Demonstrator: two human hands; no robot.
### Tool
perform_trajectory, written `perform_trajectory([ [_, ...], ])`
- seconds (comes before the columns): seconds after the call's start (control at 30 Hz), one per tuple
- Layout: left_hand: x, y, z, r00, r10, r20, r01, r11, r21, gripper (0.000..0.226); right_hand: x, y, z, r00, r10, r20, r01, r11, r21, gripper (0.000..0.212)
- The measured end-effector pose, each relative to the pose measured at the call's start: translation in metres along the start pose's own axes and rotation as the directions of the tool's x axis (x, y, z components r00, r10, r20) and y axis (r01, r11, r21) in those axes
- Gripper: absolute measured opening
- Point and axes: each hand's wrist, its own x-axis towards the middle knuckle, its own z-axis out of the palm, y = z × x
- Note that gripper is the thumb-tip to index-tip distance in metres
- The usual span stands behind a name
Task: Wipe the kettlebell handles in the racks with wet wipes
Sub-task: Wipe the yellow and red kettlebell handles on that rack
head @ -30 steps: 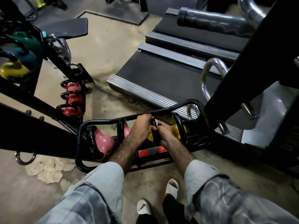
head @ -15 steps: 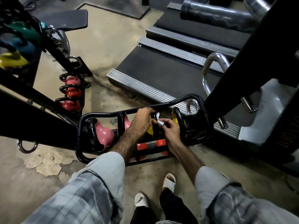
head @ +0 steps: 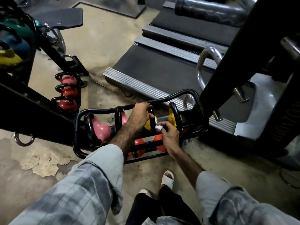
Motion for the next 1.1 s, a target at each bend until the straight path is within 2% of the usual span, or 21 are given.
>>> perform_trajectory([
  [0.13, -0.001, -0.001, -0.001, 1.000, 0.004, 0.001, -0.004, 1.000, 0.014, 0.051, 0.006, -0.016, 0.007, 0.998, -0.040, -0.044, 0.042, 0.998, 0.051, 0.022],
  [0.3, -0.004, -0.002, -0.001, 1.000, -0.016, -0.002, 0.016, 0.999, 0.039, 0.052, -0.022, -0.005, 0.000, 0.999, 0.012, -0.033, -0.013, 0.999, -0.052, 0.028],
  [0.4, -0.008, 0.001, -0.001, 1.000, -0.011, 0.003, 0.011, 0.997, 0.081, 0.047, -0.023, -0.015, -0.021, 0.999, -0.029, -0.021, 0.027, 0.998, -0.056, 0.029],
  [0.53, -0.017, 0.011, 0.001, 0.996, 0.062, -0.064, -0.055, 0.993, 0.107, 0.028, -0.015, -0.025, -0.065, 0.972, -0.071, -0.223, 0.065, 0.997, -0.038, 0.022],
  [0.63, -0.017, 0.029, 0.013, 0.964, 0.264, -0.039, -0.260, 0.962, 0.088, 0.029, 0.000, -0.024, -0.087, 0.932, -0.063, -0.358, 0.016, 0.991, -0.132, 0.014],
  [0.7, -0.011, 0.046, 0.024, 0.935, 0.349, 0.059, -0.353, 0.932, 0.079, 0.031, 0.013, -0.019, -0.088, 0.933, -0.100, -0.347, 0.030, 0.979, -0.200, 0.018],
  [0.83, 0.010, 0.065, 0.045, 0.926, 0.332, 0.179, -0.354, 0.928, 0.111, 0.014, 0.016, -0.008, -0.075, 0.954, -0.182, -0.237, 0.122, 0.962, -0.245, 0.021],
  [0.93, 0.021, 0.062, 0.050, 0.935, 0.312, 0.168, -0.335, 0.933, 0.133, 0.011, 0.006, 0.009, -0.073, 0.956, -0.141, -0.259, 0.102, 0.982, -0.159, 0.016],
  [1.1, 0.030, 0.065, 0.045, 0.942, 0.288, 0.172, -0.316, 0.934, 0.167, 0.030, -0.009, 0.031, -0.069, 0.955, -0.043, -0.293, 0.029, 0.998, -0.054, 0.008],
])
